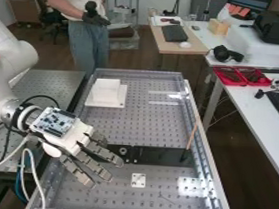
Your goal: Grab the larger nut and place it in the white container
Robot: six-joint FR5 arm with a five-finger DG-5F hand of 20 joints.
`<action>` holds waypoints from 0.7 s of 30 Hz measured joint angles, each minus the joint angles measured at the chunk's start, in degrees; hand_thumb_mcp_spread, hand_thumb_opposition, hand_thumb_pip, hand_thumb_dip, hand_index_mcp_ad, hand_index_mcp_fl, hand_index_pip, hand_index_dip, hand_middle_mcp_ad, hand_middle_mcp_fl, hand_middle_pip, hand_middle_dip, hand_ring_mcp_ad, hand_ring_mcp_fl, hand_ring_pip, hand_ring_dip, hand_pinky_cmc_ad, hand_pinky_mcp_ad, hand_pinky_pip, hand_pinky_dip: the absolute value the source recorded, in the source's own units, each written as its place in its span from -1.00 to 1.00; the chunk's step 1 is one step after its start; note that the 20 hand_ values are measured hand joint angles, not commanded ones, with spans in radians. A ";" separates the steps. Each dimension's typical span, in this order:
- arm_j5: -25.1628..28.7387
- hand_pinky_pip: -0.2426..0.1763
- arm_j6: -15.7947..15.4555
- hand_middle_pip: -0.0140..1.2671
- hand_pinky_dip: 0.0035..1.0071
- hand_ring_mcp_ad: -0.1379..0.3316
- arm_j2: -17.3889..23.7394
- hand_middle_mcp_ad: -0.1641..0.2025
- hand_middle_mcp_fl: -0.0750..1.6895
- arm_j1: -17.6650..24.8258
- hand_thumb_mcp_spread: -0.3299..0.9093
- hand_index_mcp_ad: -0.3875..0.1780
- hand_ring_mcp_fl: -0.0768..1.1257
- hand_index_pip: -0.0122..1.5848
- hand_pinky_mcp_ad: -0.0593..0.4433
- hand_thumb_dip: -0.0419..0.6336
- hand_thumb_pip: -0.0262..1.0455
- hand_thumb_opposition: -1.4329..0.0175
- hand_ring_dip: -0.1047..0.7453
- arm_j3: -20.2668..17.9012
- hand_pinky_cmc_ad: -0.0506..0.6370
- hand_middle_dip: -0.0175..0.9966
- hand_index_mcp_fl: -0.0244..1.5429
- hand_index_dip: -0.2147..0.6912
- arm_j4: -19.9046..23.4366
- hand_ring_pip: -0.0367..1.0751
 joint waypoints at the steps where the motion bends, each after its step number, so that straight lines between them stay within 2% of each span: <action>1: -0.12 -0.28 -0.04 -0.77 -0.44 0.30 -0.02 0.10 -0.91 -0.10 0.16 -0.02 -0.88 0.92 0.35 -0.17 0.36 -0.19 -0.55 0.08 0.10 -0.52 -0.95 0.19 0.00 -0.80; 6: -0.59 -0.28 0.03 -0.77 -0.50 0.27 -0.19 0.09 -0.91 -0.40 0.19 -0.02 -0.88 0.92 0.31 -0.13 0.32 -0.22 -0.55 0.40 0.10 -0.52 -0.95 0.24 -0.35 -0.80; 8: -0.85 -0.20 0.15 -0.77 -0.53 0.27 -0.29 0.09 -0.91 -0.48 0.19 -0.05 -0.88 0.91 0.31 -0.13 0.32 -0.22 -0.55 0.57 0.09 -0.52 -0.95 0.24 -0.53 -0.80; 21: -1.44 -0.20 -0.60 -0.77 -0.59 0.27 -1.01 0.09 -0.91 -0.70 0.21 -0.07 -0.88 0.87 0.28 -0.13 0.31 -0.22 -0.55 0.83 0.09 -0.51 -0.94 0.25 -0.15 -0.80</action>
